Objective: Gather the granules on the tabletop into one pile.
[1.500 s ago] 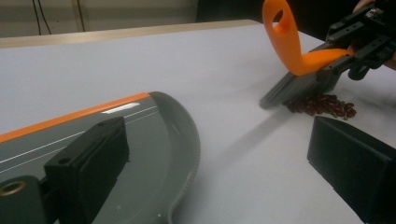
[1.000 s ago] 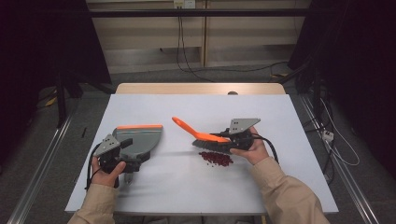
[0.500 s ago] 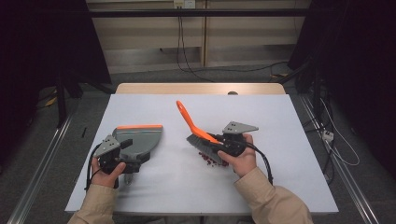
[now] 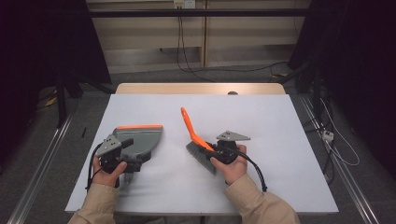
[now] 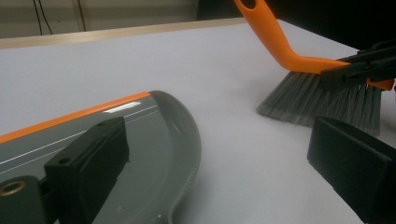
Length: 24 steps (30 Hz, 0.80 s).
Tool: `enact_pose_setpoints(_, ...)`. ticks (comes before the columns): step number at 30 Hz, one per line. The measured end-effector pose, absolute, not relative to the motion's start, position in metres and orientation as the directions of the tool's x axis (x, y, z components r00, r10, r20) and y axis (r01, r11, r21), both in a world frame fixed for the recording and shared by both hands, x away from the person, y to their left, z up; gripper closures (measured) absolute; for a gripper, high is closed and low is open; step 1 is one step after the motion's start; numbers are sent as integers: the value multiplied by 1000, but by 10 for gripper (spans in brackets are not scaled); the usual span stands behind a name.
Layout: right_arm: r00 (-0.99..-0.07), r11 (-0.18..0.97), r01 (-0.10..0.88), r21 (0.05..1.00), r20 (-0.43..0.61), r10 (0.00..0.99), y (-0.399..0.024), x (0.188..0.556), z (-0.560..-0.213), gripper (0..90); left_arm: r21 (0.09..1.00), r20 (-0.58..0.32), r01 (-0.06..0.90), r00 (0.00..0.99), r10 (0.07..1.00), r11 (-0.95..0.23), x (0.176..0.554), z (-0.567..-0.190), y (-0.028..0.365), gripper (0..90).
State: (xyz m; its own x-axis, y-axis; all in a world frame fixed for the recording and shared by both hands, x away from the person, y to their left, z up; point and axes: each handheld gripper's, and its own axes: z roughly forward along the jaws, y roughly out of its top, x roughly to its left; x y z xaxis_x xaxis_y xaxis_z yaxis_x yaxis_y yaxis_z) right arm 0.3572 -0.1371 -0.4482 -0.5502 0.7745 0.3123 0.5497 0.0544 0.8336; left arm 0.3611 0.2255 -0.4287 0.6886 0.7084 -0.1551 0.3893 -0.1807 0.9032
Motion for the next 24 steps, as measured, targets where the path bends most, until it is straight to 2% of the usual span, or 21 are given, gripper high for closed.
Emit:
enact_pose_setpoints(12, -479, 41, 574, 818, 295, 826, -168, 350, -446, 713, 905, -148, 384, 689, 710, -183, 359, -428, 226, 52)
enact_pose_setpoints(24, -523, 27, 526, 850, 298, 799, -181, 356, -432, 714, 896, -138, 390, 702, 699, -215, 355, -421, 222, 47)
